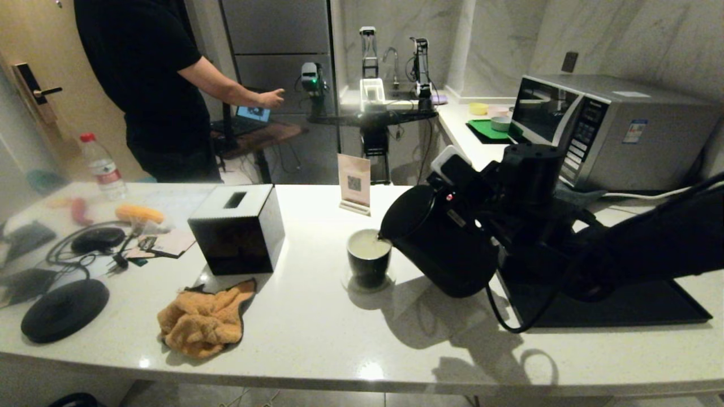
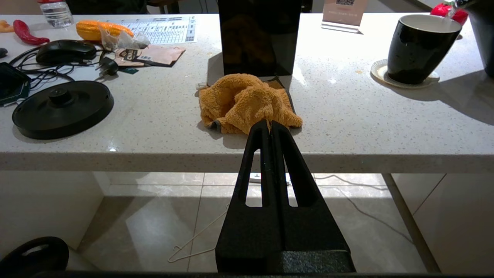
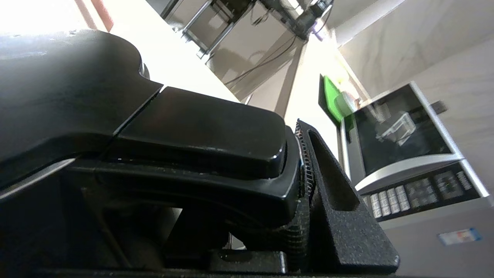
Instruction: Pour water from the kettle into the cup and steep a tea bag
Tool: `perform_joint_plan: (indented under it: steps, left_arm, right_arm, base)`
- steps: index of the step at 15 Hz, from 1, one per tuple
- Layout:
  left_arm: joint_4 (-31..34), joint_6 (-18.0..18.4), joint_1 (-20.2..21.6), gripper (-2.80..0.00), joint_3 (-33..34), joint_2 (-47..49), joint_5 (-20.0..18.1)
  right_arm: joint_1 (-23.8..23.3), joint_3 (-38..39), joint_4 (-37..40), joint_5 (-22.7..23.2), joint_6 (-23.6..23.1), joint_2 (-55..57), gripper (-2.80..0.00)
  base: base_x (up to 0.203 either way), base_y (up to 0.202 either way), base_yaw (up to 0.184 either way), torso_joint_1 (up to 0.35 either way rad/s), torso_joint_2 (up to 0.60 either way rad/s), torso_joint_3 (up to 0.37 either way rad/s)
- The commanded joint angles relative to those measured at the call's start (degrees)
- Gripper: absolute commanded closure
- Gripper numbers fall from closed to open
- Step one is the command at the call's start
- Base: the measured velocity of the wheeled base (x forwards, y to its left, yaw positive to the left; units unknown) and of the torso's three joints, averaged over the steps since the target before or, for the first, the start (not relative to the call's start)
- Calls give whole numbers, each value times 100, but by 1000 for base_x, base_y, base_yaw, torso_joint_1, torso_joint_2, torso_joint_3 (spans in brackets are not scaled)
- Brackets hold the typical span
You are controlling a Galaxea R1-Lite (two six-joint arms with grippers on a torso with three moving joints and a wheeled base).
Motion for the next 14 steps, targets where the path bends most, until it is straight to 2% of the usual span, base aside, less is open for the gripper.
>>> perform_joint_plan:
  steps: [1, 14]
  left_arm:
    - [1, -4, 1, 0, 0, 2, 0]
    - [1, -4, 1, 0, 0, 2, 0]
  right_arm:
    - [2, -158, 37, -11, -58, 54, 0]
    - [2, -361, 280, -20, -76, 68, 0]
  base:
    - [0, 0, 0, 0, 0, 0]
    - [0, 0, 0, 0, 0, 0]
